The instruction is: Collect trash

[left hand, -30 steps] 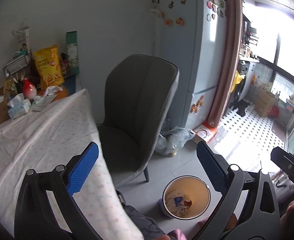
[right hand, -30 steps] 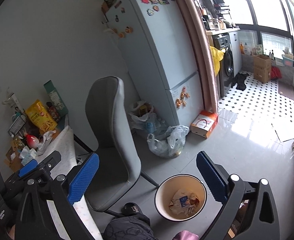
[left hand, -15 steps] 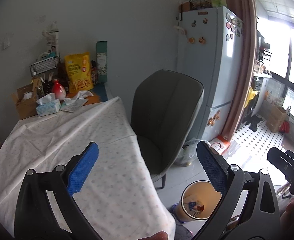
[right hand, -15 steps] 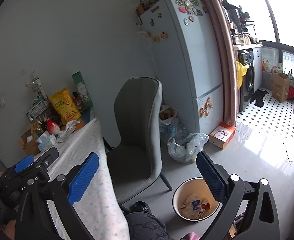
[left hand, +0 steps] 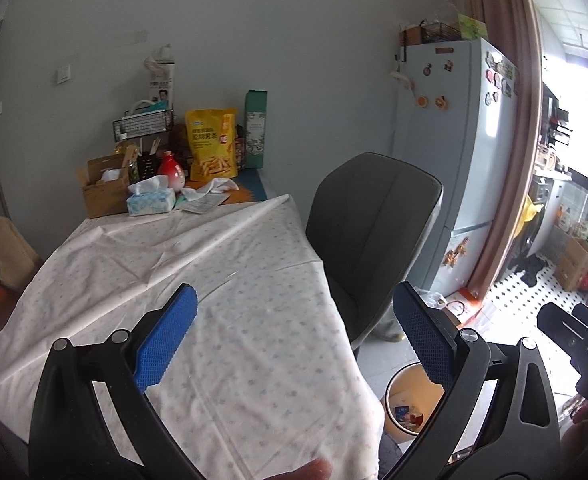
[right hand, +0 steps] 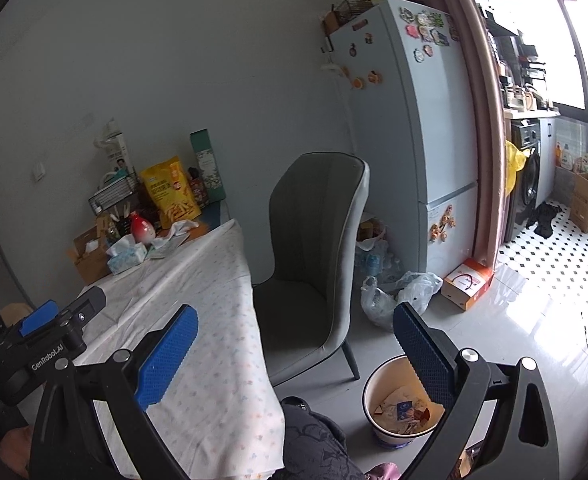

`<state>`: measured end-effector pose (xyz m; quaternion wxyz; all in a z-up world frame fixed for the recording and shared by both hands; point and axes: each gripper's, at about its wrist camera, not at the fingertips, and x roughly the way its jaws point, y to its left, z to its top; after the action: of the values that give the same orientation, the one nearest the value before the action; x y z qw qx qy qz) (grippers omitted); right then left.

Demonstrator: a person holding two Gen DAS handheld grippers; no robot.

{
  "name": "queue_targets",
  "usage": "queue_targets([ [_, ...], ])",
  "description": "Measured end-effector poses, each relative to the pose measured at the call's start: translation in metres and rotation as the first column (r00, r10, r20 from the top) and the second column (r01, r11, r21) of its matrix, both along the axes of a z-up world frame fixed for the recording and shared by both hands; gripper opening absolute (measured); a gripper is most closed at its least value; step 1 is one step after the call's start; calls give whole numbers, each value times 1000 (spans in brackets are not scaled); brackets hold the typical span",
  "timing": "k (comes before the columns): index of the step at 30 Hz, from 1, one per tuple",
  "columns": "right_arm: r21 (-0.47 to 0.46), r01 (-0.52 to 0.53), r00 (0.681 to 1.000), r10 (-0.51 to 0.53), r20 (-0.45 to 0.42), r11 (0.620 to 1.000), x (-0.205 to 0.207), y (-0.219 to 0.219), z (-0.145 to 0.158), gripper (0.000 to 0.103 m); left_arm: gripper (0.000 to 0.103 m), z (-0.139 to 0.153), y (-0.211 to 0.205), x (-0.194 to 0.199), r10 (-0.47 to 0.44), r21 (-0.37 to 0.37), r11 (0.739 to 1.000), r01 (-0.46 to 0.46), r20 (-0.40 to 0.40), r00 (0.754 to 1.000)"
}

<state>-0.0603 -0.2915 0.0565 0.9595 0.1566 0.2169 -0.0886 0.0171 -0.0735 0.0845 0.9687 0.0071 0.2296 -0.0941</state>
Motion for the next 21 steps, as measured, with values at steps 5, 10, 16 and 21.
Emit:
queue_targets([
  [5,-30,-38,999,39,18,999,-13,15,4,96,97,1,10,-17,26,-9,1000,-26,17,1000],
  [10,-39,-50,998,51,21,998,-20,22,5,96,97,-1,16,-26,33,-16,999,-33,17,999],
  [16,-47,-57,998,58,26,997,-21,27,7,96,97,-1,22,-28,41,-26,999,-40,19,999],
  [21,-42,-60,998,61,19,997,-20,27,6,96,97,-3,21,-28,39,-30,999,-39,12,999],
])
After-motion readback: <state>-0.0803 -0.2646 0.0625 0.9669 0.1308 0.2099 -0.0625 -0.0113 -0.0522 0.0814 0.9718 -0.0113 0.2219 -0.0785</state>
